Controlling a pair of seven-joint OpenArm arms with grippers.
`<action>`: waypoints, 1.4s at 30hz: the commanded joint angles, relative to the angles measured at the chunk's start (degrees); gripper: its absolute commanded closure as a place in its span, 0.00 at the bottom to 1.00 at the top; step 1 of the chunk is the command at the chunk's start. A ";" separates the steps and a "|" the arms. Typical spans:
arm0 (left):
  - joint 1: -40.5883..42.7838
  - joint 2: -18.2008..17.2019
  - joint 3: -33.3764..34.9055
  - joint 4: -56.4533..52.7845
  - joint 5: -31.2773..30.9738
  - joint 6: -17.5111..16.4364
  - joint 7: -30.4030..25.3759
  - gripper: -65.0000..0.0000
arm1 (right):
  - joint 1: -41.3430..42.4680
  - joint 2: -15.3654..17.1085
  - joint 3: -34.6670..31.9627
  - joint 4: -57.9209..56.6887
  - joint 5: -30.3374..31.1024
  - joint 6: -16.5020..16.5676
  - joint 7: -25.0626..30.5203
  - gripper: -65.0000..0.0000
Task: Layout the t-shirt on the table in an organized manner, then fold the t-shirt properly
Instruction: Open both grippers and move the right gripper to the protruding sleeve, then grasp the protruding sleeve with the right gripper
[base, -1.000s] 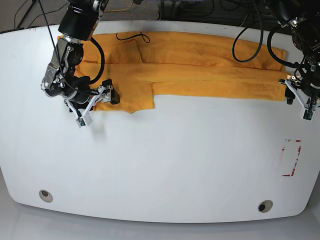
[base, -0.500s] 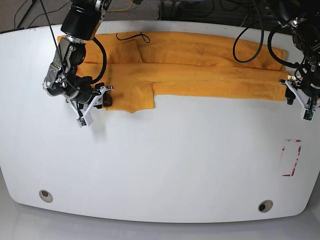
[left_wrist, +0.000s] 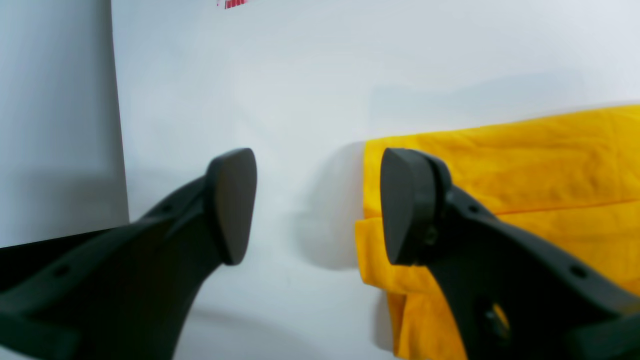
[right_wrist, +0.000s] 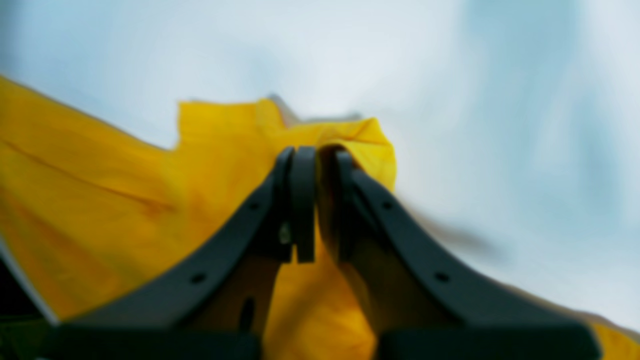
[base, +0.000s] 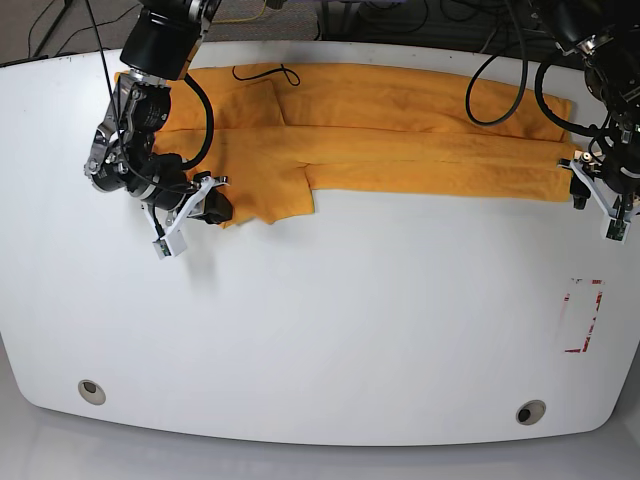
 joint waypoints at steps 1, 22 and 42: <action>-0.65 -1.02 -0.14 0.83 -0.18 0.14 -0.95 0.44 | -0.18 1.62 0.15 2.30 4.80 0.10 0.38 0.91; -0.30 -1.02 -0.14 0.83 -0.09 0.14 -0.95 0.44 | -15.92 7.51 0.15 18.12 32.93 0.10 -8.06 0.91; 0.85 -0.75 -0.06 0.74 -0.09 0.14 -0.95 0.44 | -21.11 12.17 1.56 21.46 29.33 0.10 -5.60 0.64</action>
